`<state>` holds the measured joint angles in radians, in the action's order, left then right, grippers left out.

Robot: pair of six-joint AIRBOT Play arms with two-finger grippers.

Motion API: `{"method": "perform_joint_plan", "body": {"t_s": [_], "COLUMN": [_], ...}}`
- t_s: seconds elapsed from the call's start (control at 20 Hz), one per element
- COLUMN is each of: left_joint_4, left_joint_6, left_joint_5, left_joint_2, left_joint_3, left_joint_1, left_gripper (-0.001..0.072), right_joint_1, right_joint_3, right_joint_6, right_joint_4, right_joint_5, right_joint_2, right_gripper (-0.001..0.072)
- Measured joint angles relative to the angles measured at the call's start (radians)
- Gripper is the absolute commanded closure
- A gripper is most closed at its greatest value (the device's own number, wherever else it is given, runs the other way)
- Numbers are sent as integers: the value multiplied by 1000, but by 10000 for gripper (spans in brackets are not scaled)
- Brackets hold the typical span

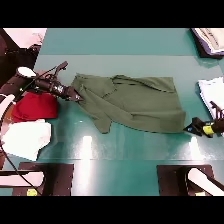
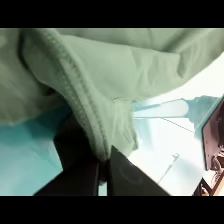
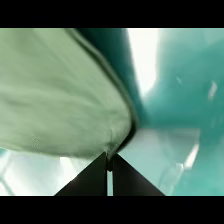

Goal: Fold the shirts.

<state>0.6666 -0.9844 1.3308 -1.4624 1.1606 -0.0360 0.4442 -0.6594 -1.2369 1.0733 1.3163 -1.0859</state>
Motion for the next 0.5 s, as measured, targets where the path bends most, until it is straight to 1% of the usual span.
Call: {"method": "perform_joint_plan", "body": {"t_s": [0.2, 0.35, 0.5], "left_joint_4": [51, 76, 85], "left_joint_6": [-74, -142, -203], "left_joint_5": [13, 16, -17], "left_joint_2": [133, 247, 333], "left_joint_3": [98, 286, 537], "left_joint_1": [-1, -1, -1], "left_gripper": [677, 677, 677], "right_joint_1": [-1, -1, -1], "right_joint_3": [-185, -436, -735], "right_joint_6": [0, -6, -16], "right_joint_4": [-153, -270, -325], "right_joint_5": [2, -18, -34], "right_joint_2": [85, 133, 146], "right_gripper": [697, 696, 697]}}
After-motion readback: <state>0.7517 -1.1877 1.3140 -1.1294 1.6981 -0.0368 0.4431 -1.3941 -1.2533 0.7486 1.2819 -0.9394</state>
